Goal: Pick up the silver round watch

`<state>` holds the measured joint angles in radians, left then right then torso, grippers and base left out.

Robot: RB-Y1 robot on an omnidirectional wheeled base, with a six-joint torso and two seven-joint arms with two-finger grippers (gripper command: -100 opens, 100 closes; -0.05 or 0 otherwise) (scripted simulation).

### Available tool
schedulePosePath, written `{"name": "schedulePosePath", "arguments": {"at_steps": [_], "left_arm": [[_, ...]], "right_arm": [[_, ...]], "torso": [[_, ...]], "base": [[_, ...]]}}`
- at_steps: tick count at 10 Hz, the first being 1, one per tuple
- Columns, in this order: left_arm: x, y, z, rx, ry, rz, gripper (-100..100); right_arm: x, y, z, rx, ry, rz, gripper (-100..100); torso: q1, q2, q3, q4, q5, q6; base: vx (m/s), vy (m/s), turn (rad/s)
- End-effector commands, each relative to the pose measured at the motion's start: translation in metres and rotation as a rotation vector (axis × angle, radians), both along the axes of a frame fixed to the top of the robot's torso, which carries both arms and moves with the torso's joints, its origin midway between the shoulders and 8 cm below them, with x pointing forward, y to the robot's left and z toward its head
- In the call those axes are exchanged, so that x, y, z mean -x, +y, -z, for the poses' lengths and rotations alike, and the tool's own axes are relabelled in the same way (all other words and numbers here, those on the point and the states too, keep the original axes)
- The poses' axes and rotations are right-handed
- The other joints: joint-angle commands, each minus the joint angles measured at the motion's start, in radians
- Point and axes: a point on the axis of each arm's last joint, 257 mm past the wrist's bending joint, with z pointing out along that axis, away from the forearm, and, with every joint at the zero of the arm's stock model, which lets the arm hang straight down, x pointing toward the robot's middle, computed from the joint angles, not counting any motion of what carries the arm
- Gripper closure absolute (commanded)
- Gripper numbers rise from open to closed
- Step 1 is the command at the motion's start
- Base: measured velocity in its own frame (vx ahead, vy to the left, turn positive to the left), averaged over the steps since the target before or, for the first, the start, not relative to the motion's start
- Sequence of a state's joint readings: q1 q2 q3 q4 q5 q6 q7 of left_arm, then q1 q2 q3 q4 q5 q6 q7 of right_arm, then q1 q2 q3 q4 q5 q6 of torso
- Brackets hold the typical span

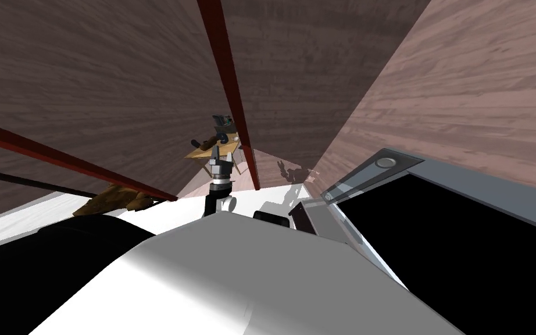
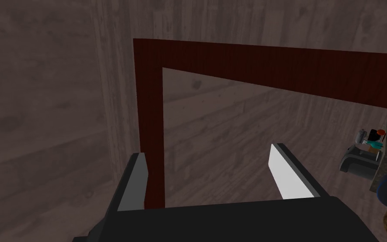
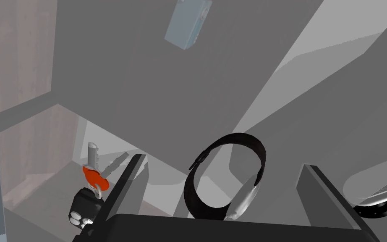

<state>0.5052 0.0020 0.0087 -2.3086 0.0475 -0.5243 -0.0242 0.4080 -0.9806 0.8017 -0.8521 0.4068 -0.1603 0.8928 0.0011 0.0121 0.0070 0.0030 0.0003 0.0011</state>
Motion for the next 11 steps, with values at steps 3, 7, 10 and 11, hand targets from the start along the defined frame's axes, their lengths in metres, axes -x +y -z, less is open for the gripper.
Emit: {"name": "schedulePosePath", "arguments": {"at_steps": [3, 7, 10, 11], "left_arm": [[0.000, 0.000, 0.000, 0.000, 0.000, 0.000, 0], [0.000, 0.000, 0.000, 0.000, 0.000, 0.000, 0], [0.000, 0.000, 0.000, 0.000, 0.001, -0.001, 0], [0.000, 0.000, 0.000, 0.000, 0.001, -0.001, 0]], "right_arm": [[-0.001, 0.001, 0.001, -0.001, -0.002, 0.006, 100], [-0.001, 0.001, 0.001, -0.002, -0.004, 0.010, 0], [-0.004, -0.003, -0.010, 0.002, -0.001, -0.069, 100], [-0.005, -0.003, -0.013, 0.002, -0.001, -0.088, 100]], "torso": [[-0.002, -0.007, -0.004, -0.002, -0.001, 0.002], [-0.002, -0.010, -0.006, -0.003, -0.001, 0.001], [-0.001, -0.015, -0.009, -0.004, -0.001, 0.002], [0.000, -0.018, -0.011, -0.005, 0.000, 0.001]], "base": [[-0.028, -0.003, 0.021], [0.000, 0.000, 0.000], [0.105, 0.008, -0.308], [0.140, 0.020, -0.230]]}}
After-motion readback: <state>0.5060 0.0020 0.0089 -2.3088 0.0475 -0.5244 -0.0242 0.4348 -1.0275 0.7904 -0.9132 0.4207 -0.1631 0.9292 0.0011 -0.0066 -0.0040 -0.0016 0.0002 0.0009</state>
